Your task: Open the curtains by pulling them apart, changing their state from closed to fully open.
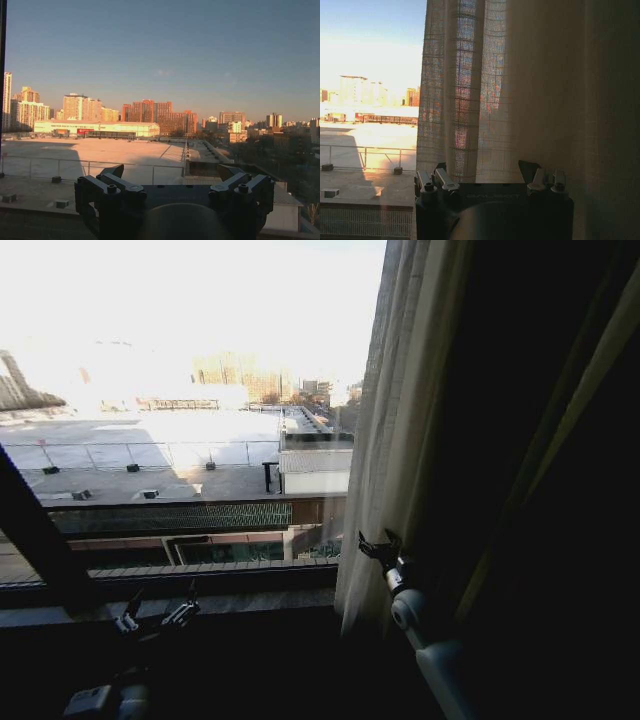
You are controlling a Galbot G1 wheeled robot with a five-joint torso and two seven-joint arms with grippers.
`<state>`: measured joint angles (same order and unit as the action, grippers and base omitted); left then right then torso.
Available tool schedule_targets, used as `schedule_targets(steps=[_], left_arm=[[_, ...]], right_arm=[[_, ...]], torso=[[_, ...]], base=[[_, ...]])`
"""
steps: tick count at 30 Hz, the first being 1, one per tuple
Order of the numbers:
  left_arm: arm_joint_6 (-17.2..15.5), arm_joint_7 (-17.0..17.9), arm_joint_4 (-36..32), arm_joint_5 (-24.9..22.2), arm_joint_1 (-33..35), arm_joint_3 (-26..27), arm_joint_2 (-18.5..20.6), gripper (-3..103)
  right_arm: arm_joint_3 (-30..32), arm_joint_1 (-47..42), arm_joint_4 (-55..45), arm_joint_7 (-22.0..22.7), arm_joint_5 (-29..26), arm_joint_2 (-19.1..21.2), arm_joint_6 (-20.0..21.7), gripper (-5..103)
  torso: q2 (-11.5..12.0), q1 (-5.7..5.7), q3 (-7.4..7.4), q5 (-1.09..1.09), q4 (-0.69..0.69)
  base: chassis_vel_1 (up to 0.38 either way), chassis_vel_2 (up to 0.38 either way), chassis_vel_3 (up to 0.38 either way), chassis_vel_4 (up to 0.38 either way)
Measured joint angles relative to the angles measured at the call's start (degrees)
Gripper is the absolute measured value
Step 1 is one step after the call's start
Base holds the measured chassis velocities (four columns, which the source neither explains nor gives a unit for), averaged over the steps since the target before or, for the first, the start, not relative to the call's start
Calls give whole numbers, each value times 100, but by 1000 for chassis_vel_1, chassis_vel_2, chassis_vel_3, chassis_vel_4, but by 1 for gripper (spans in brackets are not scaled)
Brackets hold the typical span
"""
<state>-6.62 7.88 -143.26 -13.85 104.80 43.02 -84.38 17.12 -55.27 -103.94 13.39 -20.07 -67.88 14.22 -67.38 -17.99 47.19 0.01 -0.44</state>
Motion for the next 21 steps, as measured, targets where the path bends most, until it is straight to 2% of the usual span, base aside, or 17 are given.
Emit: schedule_targets(steps=[1,4,6,9,12,13,14,16,18,19,21], left_arm=[[0,0,0,0,0,0,0,100],[0,-2,0,0,-25,-13,11,100],[0,-3,0,0,-28,-14,16,100],[0,-7,0,-1,-34,-14,23,100],[1,-9,0,-3,-34,-15,23,100],[2,-11,0,-6,-34,-15,24,100],[3,-12,0,-8,-35,-15,26,100],[5,-14,0,-15,-36,-12,29,100],[6,-14,0,-19,-36,-9,30,100],[7,-15,0,-26,-37,-6,33,100],[8,-15,0,-26,-37,-5,33,100]], right_arm=[[0,0,0,0,0,0,0,78],[-32,18,8,2,-5,0,-11,60],[-40,25,9,4,-6,0,-13,60],[-62,66,15,6,-7,10,-19,44],[-73,88,20,8,-8,14,-20,39],[-91,105,21,14,-8,16,-20,28],[-105,115,21,18,-9,17,-20,28],[-139,139,21,26,-15,18,-20,18],[-151,149,21,30,-19,18,-20,18],[-175,165,21,37,-26,13,-20,7],[-184,167,21,40,-29,12,-20,7]], torso=[[0,0,0,0,0],[0,0,0,0,0],[0,0,0,0,0],[0,0,0,0,0],[0,0,0,0,0],[0,0,0,0,0],[0,0,0,0,0],[0,0,0,0,0],[0,0,0,0,0],[0,0,0,0,0],[0,0,0,0,1]], base=[[0,0,0,0],[0,0,0,0],[0,0,0,0],[0,0,0,0],[0,0,0,0],[0,0,0,0],[0,0,0,0],[0,0,0,0],[0,0,0,0],[0,0,0,0],[0,0,0,0]])
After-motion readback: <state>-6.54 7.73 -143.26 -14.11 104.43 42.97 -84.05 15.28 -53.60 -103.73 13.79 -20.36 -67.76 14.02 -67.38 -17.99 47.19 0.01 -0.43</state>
